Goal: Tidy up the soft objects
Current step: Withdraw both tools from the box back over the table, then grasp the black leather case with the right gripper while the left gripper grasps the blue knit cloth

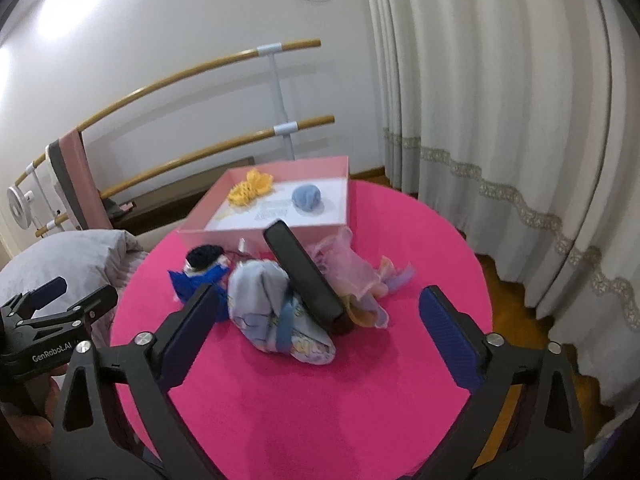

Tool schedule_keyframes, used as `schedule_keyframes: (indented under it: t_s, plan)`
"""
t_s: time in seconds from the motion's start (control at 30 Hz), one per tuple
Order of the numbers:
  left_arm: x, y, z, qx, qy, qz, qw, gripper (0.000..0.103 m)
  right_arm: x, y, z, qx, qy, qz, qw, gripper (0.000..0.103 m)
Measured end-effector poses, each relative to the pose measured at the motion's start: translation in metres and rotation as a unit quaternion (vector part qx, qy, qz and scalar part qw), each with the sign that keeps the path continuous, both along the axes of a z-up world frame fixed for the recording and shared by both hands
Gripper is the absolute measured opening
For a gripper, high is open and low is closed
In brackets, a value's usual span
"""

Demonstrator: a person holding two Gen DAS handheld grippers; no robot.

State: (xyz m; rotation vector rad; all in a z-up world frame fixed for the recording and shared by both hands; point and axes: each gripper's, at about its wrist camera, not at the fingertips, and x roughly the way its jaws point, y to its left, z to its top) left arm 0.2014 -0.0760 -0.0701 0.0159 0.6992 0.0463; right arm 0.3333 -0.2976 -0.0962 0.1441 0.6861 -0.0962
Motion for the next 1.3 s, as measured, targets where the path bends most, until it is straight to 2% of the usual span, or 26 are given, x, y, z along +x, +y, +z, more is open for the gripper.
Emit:
schedule_keyframes:
  t_s: [0.03,0.1,0.3,0.7,1.0,1.3]
  plan:
    - [0.004,-0.002,-0.004,0.001,0.006,-0.001,1.0000,0.103,0.001,-0.001,-0.003,0.001,0.004,0.000,1.000,0.094]
    - [0.014,-0.005,-0.014,0.003,0.018,-0.002,0.9998,0.103,0.006,-0.007,-0.011,0.008,0.015,0.002,1.000,0.081]
    - [0.043,-0.011,-0.037,0.006,0.043,0.000,0.9991,0.103,0.020,-0.013,-0.029,0.024,0.038,0.024,0.999,0.059]
    - [0.098,-0.026,-0.080,0.016,0.078,0.000,0.9968,0.103,0.061,-0.012,-0.063,0.043,0.072,0.074,0.994,0.046]
    - [0.132,-0.028,-0.105,0.019,0.092,0.002,0.9956,0.103,0.092,-0.011,-0.089,0.034,0.104,0.092,0.990,0.042]
    - [0.155,-0.025,-0.120,-0.003,0.095,-0.006,0.9955,0.103,0.093,-0.015,-0.092,0.037,0.105,0.090,0.990,0.029]
